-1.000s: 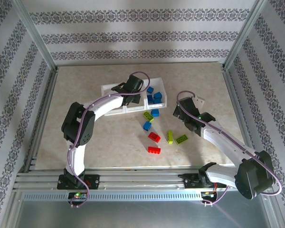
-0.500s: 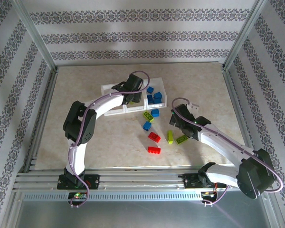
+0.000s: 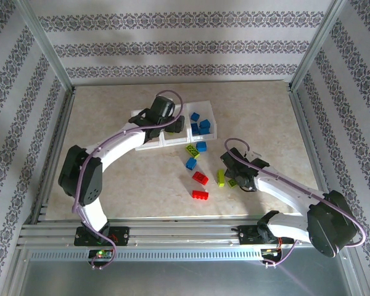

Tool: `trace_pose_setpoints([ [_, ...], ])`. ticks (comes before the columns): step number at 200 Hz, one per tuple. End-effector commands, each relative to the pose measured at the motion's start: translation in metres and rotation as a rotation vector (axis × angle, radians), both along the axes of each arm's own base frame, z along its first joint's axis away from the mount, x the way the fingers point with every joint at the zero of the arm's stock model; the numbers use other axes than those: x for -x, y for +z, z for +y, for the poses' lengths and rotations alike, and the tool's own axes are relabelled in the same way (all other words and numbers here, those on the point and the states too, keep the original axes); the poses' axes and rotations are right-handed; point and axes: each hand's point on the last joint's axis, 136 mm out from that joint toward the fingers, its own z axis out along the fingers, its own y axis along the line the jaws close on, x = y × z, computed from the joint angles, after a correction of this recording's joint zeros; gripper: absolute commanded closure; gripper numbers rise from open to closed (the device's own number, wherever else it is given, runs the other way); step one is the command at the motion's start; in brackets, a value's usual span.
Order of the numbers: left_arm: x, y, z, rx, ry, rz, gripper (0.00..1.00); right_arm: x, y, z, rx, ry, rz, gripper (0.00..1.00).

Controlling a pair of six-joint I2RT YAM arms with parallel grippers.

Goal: Sort the legos into containers by color
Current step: Pick up the lego from the bottom-right of the table.

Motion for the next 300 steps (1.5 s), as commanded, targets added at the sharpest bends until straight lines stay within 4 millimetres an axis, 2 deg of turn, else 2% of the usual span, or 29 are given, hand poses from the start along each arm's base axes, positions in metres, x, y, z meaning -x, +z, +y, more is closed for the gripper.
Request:
trace_pose_setpoints([
  [1,-0.003,0.024,0.008,0.059,0.041,-0.098,0.0,0.004,-0.005,0.003,-0.036,-0.039,0.008,0.2],
  [36,0.006,0.04,0.021,0.068,0.067,-0.181,0.0,-0.008,-0.008,0.017,-0.085,-0.017,0.007,0.2],
  [59,0.011,0.044,0.028,0.059,0.07,-0.204,0.0,-0.012,-0.016,0.021,-0.115,-0.028,0.036,0.22],
  [87,0.014,0.04,0.032,0.04,0.069,-0.198,0.0,-0.013,-0.027,0.023,-0.144,-0.046,0.083,0.29],
  [121,0.015,0.036,0.036,0.031,0.078,-0.189,0.0,-0.008,-0.036,0.022,-0.157,-0.075,0.122,0.3],
  [193,0.014,0.034,0.038,0.023,0.071,-0.181,0.0,-0.002,-0.04,0.023,-0.176,-0.091,0.136,0.42],
  [262,0.015,0.031,0.04,0.022,0.072,-0.173,0.0,0.01,-0.043,0.014,-0.183,-0.115,0.143,0.53],
  [300,0.016,0.031,0.041,0.019,0.073,-0.173,0.0,0.008,-0.046,0.019,-0.18,-0.091,0.169,0.63],
])
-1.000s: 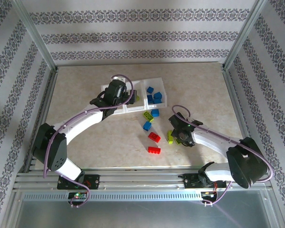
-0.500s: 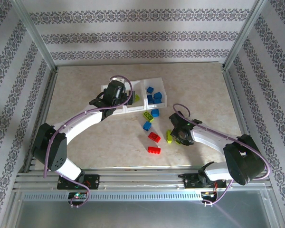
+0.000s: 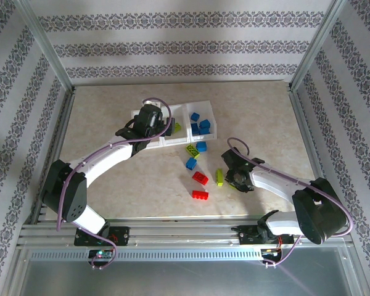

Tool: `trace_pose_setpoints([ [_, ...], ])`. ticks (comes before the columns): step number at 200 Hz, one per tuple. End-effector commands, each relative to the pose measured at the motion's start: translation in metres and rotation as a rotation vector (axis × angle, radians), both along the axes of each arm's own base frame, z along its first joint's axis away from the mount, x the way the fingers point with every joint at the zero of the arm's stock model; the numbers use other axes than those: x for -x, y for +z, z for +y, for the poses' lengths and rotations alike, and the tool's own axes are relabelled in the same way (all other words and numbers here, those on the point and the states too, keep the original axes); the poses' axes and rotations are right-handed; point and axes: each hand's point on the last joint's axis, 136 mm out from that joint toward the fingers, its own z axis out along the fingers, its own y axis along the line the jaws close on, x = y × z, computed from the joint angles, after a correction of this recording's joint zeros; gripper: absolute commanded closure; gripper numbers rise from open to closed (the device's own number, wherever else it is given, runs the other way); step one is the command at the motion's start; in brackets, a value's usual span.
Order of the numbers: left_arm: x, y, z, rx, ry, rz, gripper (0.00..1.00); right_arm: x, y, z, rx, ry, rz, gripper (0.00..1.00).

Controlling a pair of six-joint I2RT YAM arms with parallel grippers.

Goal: Sort the legos into containers by color
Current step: Pick up the lego from the bottom-right of the table, then place the lego in the container.

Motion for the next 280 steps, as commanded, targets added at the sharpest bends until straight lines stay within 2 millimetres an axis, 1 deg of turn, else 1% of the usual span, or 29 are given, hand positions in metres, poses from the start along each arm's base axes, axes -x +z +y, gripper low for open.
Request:
trace_pose_setpoints([
  [1,-0.003,0.011,0.007,-0.002,0.011,-0.039,0.0,0.005,-0.005,-0.002,0.011,0.005,0.04,0.64],
  [28,0.0,0.011,0.011,-0.018,0.017,-0.037,0.0,-0.002,0.0,0.002,0.026,0.031,0.022,0.67],
  [48,0.001,0.014,0.017,-0.03,0.033,-0.048,0.0,-0.011,0.008,0.005,0.038,0.051,-0.014,0.7],
  [92,0.008,0.018,0.025,-0.034,0.054,-0.075,0.0,-0.038,0.041,0.014,0.094,0.132,-0.125,0.73],
  [118,0.01,0.016,0.027,-0.033,0.056,-0.077,0.0,-0.06,0.063,0.028,0.115,0.185,-0.218,0.76],
  [137,0.01,0.014,0.028,-0.029,0.06,-0.081,0.0,-0.081,0.081,0.044,0.108,0.216,-0.288,0.76],
  [164,0.014,0.012,0.029,-0.025,0.062,-0.083,0.01,-0.11,0.106,0.074,0.092,0.278,-0.375,0.77],
  [193,0.022,0.013,0.037,-0.014,0.082,-0.101,0.0,-0.135,0.124,0.108,0.08,0.358,-0.431,0.77],
  [237,0.036,0.013,0.053,-0.025,0.126,-0.104,0.0,-0.17,0.135,0.155,0.048,0.484,-0.459,0.77],
  [256,0.044,0.012,0.058,-0.014,0.136,-0.11,0.0,-0.184,0.137,0.175,0.027,0.533,-0.465,0.77],
  [280,0.052,0.011,0.065,-0.006,0.156,-0.116,0.0,-0.201,0.135,0.201,0.003,0.601,-0.466,0.77],
])
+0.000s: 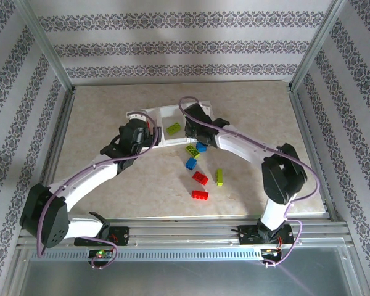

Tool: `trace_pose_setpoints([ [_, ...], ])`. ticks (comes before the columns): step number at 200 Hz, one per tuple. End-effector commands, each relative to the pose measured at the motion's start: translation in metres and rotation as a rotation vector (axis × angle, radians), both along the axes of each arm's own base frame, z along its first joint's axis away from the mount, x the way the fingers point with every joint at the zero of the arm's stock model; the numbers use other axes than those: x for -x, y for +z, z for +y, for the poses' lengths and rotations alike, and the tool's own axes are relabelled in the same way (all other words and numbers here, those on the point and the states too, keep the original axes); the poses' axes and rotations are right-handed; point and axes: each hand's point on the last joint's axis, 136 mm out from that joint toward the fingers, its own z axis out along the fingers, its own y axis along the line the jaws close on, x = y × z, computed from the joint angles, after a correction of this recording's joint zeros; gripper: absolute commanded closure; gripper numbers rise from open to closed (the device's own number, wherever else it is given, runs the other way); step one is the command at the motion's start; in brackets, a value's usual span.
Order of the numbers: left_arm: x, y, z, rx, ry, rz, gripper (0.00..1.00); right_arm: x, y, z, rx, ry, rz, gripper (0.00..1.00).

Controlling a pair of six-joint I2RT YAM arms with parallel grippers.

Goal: Sort the legos into containers by color
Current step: Place the lego in the container.

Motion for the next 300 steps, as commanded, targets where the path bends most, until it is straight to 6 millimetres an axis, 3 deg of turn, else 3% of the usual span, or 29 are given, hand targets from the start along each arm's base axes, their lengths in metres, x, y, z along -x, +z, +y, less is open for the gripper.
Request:
trace_pose_setpoints([
  [1,0.003,0.007,0.015,0.027,0.062,-0.04,0.0,-0.013,0.006,0.031,-0.007,0.114,-0.017,0.77],
  [59,0.015,0.006,0.026,0.027,0.081,-0.039,0.0,-0.049,-0.017,0.07,0.027,0.211,-0.004,0.77],
  [102,0.02,-0.003,0.026,0.036,0.081,-0.005,0.0,-0.067,-0.038,0.082,0.066,0.246,0.013,0.73],
  [140,0.023,-0.005,0.027,0.047,0.081,0.001,0.0,-0.075,-0.04,0.083,0.078,0.251,0.014,0.64],
  [170,0.023,-0.004,0.027,0.045,0.081,0.0,0.0,-0.079,-0.032,0.08,0.068,0.245,0.002,0.59],
  [236,0.021,-0.007,0.023,0.053,0.069,0.011,0.0,-0.084,0.004,0.07,0.06,0.226,-0.066,0.58],
  [300,0.024,-0.009,0.025,0.049,0.076,0.019,0.0,-0.06,0.025,0.043,0.051,0.169,-0.093,0.57],
])
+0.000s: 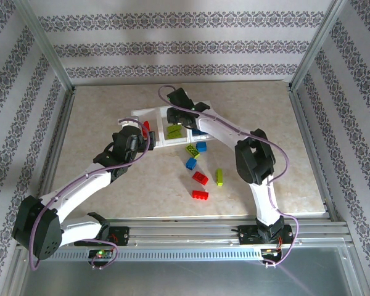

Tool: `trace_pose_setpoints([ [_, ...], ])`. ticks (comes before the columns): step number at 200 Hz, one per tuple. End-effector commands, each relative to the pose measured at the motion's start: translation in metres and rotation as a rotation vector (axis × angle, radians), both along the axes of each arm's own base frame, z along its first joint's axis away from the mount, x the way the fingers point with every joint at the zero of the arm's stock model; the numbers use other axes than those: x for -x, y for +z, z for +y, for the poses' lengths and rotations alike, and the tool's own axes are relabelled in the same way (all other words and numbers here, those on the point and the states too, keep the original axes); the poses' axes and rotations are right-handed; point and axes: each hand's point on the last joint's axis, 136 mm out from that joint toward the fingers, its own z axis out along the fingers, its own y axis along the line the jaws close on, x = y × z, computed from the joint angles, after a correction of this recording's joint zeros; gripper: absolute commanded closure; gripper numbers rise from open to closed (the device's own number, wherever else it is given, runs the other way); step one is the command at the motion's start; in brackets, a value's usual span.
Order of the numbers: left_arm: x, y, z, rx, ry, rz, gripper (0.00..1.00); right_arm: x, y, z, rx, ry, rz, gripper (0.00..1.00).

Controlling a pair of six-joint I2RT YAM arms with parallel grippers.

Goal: Sort the legos into containers by color
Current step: Place the lego in the container, then pick up the lego from the bottom-center of the table.

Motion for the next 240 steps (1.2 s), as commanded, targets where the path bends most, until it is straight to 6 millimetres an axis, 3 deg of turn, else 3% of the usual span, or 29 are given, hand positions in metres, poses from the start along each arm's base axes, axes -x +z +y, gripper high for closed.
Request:
trace_pose_setpoints([
  [1,0.003,-0.004,0.006,0.007,0.022,0.022,0.0,0.006,0.026,-0.019,-0.016,-0.052,-0.046,0.57],
  [60,0.0,-0.006,0.007,0.017,0.036,0.021,0.0,0.051,0.018,-0.064,0.002,-0.134,-0.009,0.55],
  [145,-0.003,-0.013,0.001,0.096,0.045,0.012,0.0,0.138,-0.029,-0.143,0.068,-0.269,0.162,0.53],
  [209,-0.001,-0.017,0.004,0.125,0.081,0.025,0.0,0.201,-0.062,-0.174,0.134,-0.265,0.344,0.53],
  [240,-0.001,-0.018,0.006,0.13,0.093,0.026,0.0,0.22,-0.082,-0.174,0.118,-0.262,0.422,0.53],
])
